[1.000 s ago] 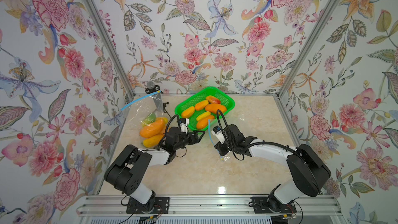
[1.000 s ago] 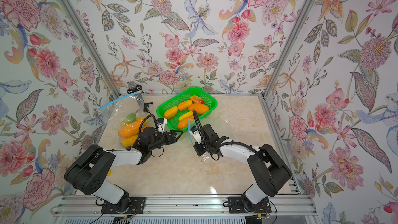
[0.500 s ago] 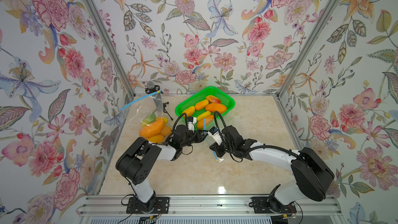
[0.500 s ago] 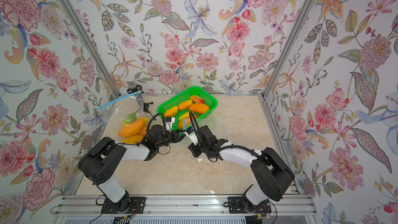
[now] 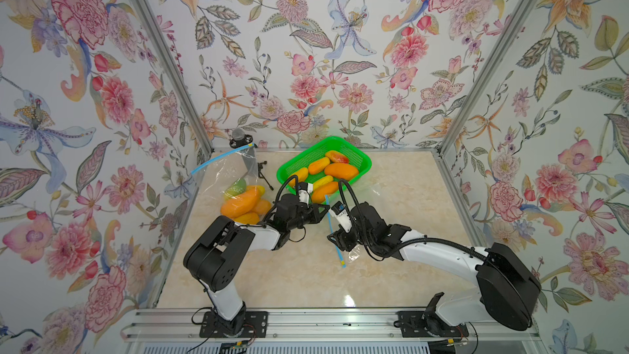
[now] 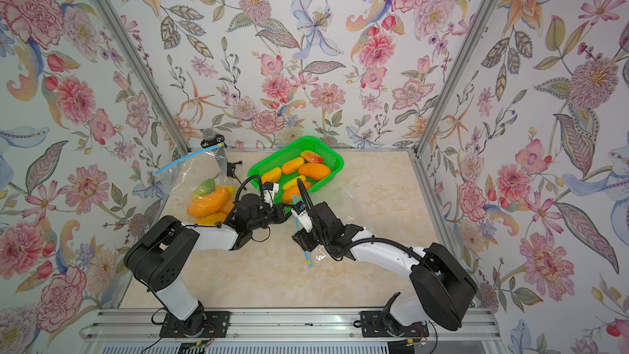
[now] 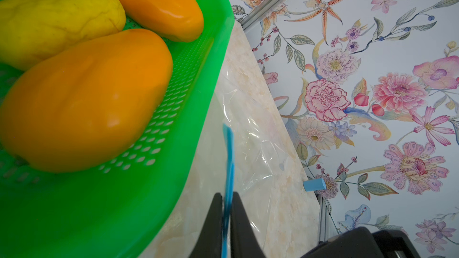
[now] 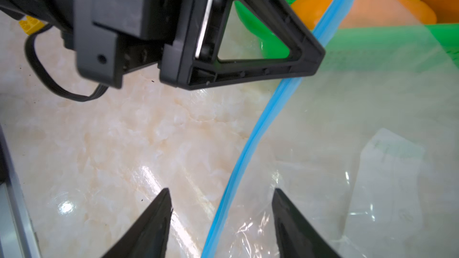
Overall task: Place the mango in a zip-top bag and seal the zipper
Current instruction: Pick up the zipper food storage bag at the center of the board.
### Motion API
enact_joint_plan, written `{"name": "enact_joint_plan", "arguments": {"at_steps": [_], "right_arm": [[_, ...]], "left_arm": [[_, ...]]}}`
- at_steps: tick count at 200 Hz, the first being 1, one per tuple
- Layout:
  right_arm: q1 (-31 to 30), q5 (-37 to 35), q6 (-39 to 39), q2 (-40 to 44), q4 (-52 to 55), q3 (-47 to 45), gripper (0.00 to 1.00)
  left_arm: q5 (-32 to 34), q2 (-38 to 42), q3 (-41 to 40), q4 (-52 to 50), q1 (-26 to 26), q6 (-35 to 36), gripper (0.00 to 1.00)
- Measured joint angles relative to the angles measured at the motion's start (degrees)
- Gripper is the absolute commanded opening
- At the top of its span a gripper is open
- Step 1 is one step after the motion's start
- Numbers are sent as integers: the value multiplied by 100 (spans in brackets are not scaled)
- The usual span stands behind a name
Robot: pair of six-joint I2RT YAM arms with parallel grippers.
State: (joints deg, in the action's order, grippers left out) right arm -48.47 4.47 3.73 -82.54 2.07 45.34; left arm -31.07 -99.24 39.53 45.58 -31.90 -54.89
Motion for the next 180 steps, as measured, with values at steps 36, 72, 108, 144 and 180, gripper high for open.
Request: {"name": "enact_joint_plan", "arguments": {"at_steps": [36, 72, 108, 144, 180], "right_arm": [[-48, -195, 15, -323, 201, -17, 46], [-48, -138, 0, -295, 258, -114, 41], [-48, -146, 2, -269, 310, -240, 39], [-48, -260, 2, -289, 321, -240, 36], [-48, -328, 15, -361, 323, -240, 43]], "left_arm": [[42, -24, 2, -122, 0, 35, 0], [153, -24, 90, -339, 0, 111, 0], [170, -24, 116, -369, 0, 136, 0], [170, -24, 118, -411, 0, 153, 0], [173, -24, 118, -415, 0, 153, 0]]}}
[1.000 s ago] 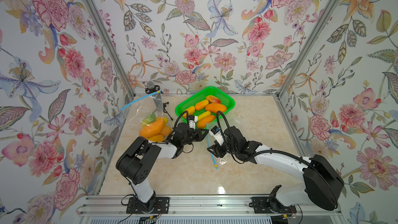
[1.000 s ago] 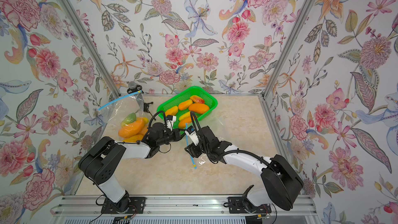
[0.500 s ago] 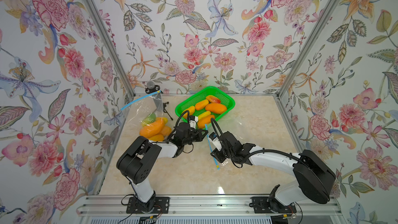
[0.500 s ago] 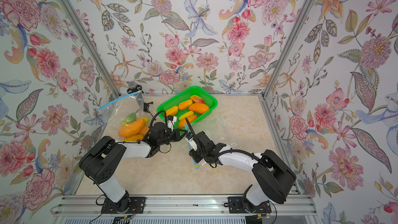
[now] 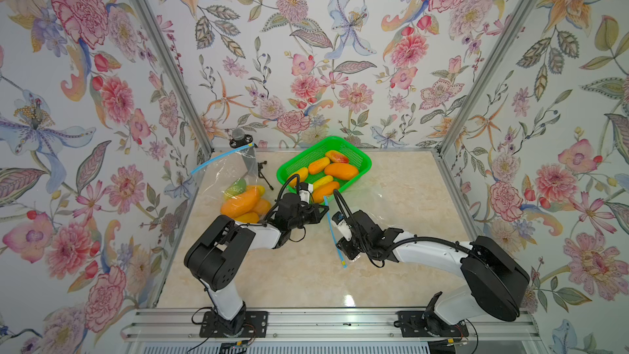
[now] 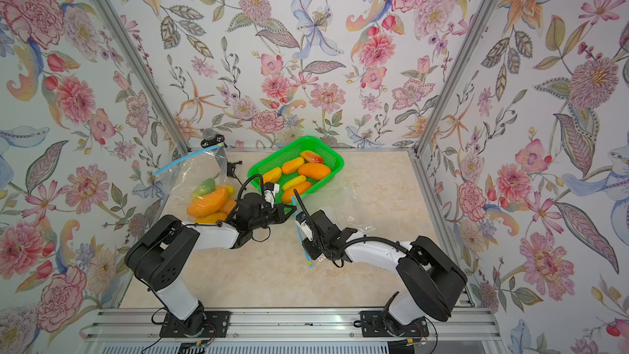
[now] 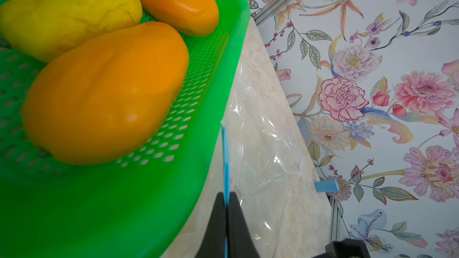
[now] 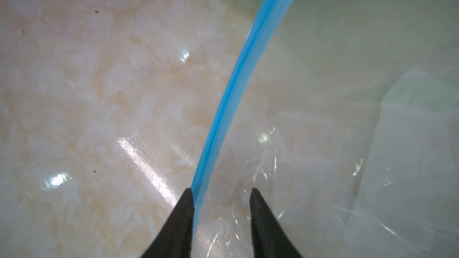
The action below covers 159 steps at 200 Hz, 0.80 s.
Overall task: Place the mango in a zip-top bag and seal the zipper
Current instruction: Pick up the zipper food storage bag at the center of the board.
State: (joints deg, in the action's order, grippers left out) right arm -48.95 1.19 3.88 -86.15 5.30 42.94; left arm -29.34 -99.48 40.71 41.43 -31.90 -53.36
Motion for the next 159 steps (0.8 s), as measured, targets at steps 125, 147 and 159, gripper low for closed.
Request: {"name": "enact_joint_plan", "arguments": {"at_steps": [125, 147, 159], "right_arm": [[-92, -343, 11, -269, 4, 0, 45], [-96, -466, 24, -269, 4, 0, 43], [-96, -490, 20, -262, 2, 0, 40]], "left_arm": [[20, 0, 0, -33, 0, 0, 0], [20, 0, 0, -33, 0, 0, 0], [20, 0, 0, -33, 0, 0, 0]]}}
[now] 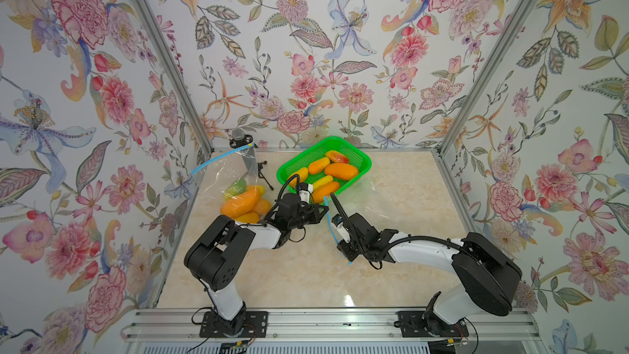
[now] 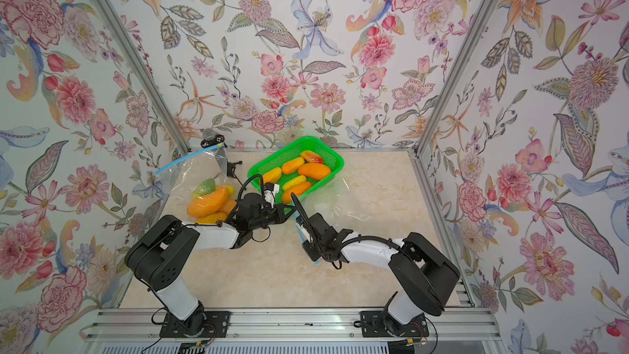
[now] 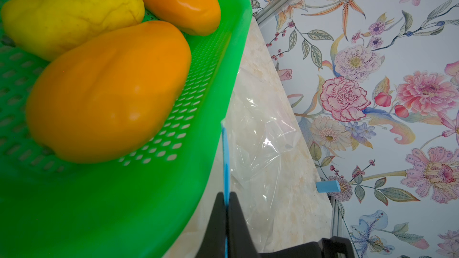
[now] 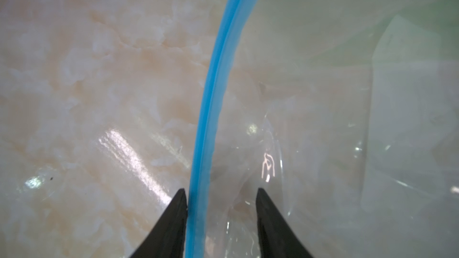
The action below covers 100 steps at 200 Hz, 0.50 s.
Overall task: Place the mango in a zip-top bag and seal the zipper
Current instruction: Pick up the zipper food storage bag at the center of the board.
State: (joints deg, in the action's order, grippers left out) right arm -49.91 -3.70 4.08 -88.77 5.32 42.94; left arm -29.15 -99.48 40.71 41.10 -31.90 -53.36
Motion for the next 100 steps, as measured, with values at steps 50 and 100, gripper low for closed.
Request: {"name": "enact_joint_plan", "arguments": {"at_steps": [50, 100], "right_arm": [[50, -26, -42, 48, -2, -74, 23], [295, 90, -188, 48, -131, -109, 3]], "left_arm": [[-4, 0, 0, 0, 0, 9, 0], [-24, 0, 0, 0, -4, 44, 0]]}}
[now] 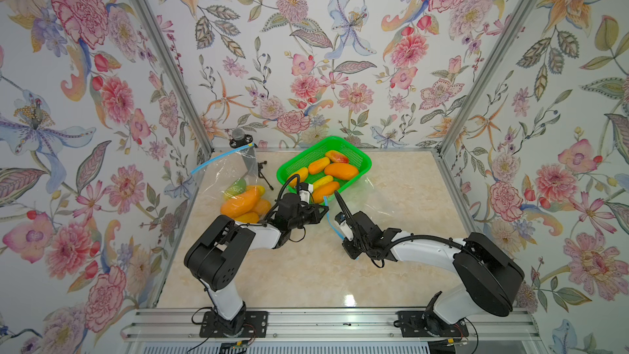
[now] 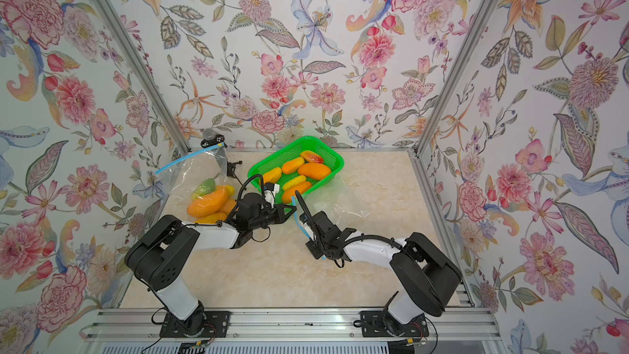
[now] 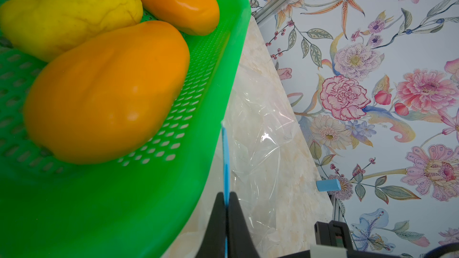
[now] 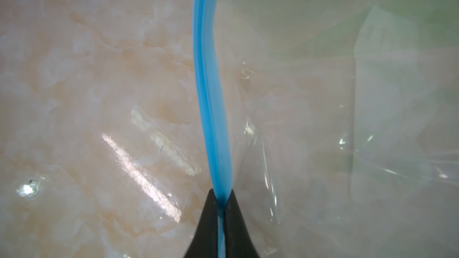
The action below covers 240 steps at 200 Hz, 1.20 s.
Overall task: Place the mango in a zip-top bag and seal the zipper
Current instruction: Pick up the zipper food storage bag at the center of the board.
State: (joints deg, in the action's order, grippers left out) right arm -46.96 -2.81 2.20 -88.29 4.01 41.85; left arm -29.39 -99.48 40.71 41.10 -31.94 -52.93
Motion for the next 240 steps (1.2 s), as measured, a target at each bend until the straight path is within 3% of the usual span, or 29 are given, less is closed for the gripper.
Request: {"name": "enact_joint_plan", "arguments": {"at_steps": [26, 43, 59, 70, 75, 78, 118, 146, 185, 207, 226, 240], "right_arm": [[168, 197, -9, 2, -133, -46, 0], [278, 391, -13, 24, -278, -149, 0], [376, 570, -2, 85, -367, -243, 0], [433, 680, 7, 116, -420, -271, 0], [450, 715, 24, 125, -459, -282, 0], [461, 741, 24, 133, -483, -289, 0], [560, 1086, 214, 452, -802, -382, 0], [732, 1458, 474, 964, -1305, -623, 0], [815, 1755, 719, 1497, -1775, -693, 0], [817, 1884, 800, 1705, -1967, -715, 0], [817, 1958, 859, 1784, -2057, -719, 0], [820, 2004, 901, 1836, -2144, -752, 0]], "left_arm": [[0, 2, 0, 0, 0, 0, 0], [0, 4, 0, -2, 0, 0, 8], [-2, 7, 0, -9, -2, 4, 42], [-33, 37, 11, -59, -2, 42, 81], [-26, 74, 17, -98, -13, 46, 96], [-24, 94, 22, -125, -13, 44, 99], [116, 1058, -109, -264, -2, 61, 99], [70, 1744, -533, 516, 7, -37, 96], [-332, 1508, -887, 1314, 7, -258, 75], [-533, 1305, -898, 1633, -2, -343, 75], [-673, 1165, -868, 1856, -35, -354, 62], [-791, 1032, -822, 2050, -72, -374, 61]]}}
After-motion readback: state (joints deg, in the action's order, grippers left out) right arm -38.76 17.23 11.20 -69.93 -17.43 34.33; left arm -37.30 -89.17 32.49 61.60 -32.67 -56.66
